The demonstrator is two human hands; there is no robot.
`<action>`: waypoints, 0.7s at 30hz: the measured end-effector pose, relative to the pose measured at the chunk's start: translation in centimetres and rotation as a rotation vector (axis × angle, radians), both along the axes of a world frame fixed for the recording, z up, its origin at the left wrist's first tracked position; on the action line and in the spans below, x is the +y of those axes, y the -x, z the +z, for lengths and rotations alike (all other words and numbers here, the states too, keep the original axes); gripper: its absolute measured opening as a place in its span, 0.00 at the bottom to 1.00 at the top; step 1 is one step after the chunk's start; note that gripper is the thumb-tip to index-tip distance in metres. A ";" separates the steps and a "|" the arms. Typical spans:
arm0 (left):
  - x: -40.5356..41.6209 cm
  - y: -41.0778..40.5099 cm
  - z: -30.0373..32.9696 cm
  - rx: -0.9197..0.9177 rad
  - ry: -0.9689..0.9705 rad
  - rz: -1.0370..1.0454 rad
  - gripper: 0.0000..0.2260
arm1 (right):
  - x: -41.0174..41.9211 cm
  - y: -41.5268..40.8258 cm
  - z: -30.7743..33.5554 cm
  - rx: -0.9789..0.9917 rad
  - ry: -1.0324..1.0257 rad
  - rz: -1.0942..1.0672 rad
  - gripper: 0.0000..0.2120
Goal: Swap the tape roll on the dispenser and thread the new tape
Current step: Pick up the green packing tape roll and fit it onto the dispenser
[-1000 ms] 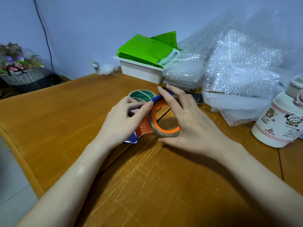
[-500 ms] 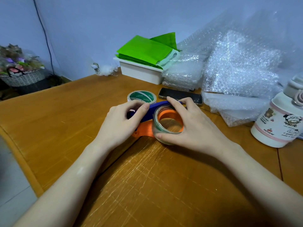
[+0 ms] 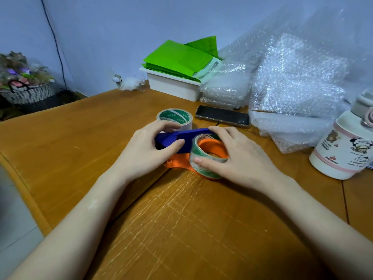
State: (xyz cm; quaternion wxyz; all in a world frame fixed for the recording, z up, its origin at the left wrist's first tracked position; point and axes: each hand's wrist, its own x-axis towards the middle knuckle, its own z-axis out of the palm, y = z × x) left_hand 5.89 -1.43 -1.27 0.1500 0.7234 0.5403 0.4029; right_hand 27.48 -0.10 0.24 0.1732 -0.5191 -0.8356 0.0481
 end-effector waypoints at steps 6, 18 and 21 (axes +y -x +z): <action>0.0 0.0 0.0 0.005 -0.007 -0.016 0.14 | -0.2 0.3 -0.7 -0.076 -0.058 0.016 0.41; -0.2 0.0 0.2 0.030 0.043 -0.064 0.23 | -0.4 -1.7 1.3 -0.194 -0.022 0.304 0.15; -0.2 0.0 0.0 0.020 0.008 -0.019 0.18 | -0.2 -1.6 1.3 -0.183 0.029 0.290 0.12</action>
